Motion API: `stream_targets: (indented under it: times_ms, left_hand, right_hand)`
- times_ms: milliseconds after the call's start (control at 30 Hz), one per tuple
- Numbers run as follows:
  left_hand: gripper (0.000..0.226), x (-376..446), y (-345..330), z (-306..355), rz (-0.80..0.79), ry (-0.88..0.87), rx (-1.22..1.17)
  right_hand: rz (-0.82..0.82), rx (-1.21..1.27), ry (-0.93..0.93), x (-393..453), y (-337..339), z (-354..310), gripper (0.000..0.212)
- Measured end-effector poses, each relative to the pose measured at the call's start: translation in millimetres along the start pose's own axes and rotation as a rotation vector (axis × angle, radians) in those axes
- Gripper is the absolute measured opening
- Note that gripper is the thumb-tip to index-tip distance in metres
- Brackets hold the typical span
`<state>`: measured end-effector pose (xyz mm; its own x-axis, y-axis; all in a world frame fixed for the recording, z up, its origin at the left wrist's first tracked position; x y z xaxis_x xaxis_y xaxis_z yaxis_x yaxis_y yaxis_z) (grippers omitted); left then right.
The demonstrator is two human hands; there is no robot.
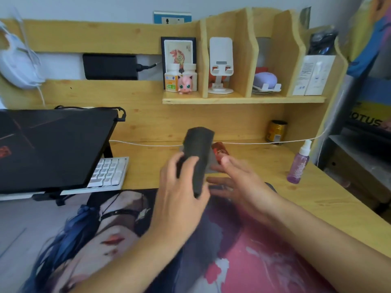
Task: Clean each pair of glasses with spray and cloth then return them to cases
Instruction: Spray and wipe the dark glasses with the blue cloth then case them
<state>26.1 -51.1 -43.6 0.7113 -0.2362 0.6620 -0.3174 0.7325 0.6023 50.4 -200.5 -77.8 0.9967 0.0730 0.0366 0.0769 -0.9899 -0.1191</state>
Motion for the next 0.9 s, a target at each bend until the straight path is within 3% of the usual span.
stream_targets:
  times_ms: [33, 100, 200, 233, 300, 367, 400, 500, 667, 767, 900]
  left_hand:
    - [0.057, -14, -9, 29, -0.077, -0.081, -0.051]
    - [0.056, -36, -16, 68, -0.172, -0.269, -0.099]
    - [0.047, -34, 2, 66, -0.052, -0.479, 0.036]
    - [0.047, -25, 4, 50, -0.064, -0.443, 0.041]
    - [0.055, -10, -10, 12, -0.302, -0.281, -0.028]
    - [0.066, -17, -40, -12, -0.631, -0.161, -0.112]
    - [0.069, -22, -47, -16, -0.703, -0.153, -0.120]
    - [0.065, -20, -40, -10, -0.631, -0.200, -0.128]
    - [0.077, -25, -42, 4, -0.663, -0.296, 0.050]
    - [0.076, -21, -38, -7, -0.641, -0.217, 0.047]
    - [0.072, -14, -21, -46, -0.594, -0.067, 0.049]
  right_hand:
    - [-0.053, 0.093, -0.029, -7, -2, 2, 0.030]
    - [-0.085, 0.032, -0.065, -14, 9, -1, 0.025]
    - [-0.298, -0.166, -0.158, -21, 17, 3, 0.026]
    - [-0.372, -0.350, -0.139, -22, 18, 5, 0.026]
    - [-0.402, -0.747, -0.023, -20, 16, 4, 0.027]
    - [-0.251, -1.006, 0.169, -9, 18, -6, 0.021]
    - [-0.157, -1.062, 0.262, -7, 21, -14, 0.017]
    - [-0.064, -0.838, 0.293, -12, 36, -25, 0.019]
    - [-0.324, -1.034, 0.218, -30, 20, -5, 0.060]
    - [-0.367, -0.980, 0.244, -33, 11, -3, 0.069]
    - [-0.403, -1.107, 0.258, -35, 15, -1, 0.071]
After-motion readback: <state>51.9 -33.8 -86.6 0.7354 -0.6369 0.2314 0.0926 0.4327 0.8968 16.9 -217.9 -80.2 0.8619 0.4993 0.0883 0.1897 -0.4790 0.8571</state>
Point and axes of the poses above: each hand's wrist, its own x-axis towards the middle knuckle, its own y-axis out of the back of the hand, z = x × y, the point moved 9 cm from there along x, towards the middle knuckle, and after that the axes turned 4 degrees about -z, right-handed, at the moved point
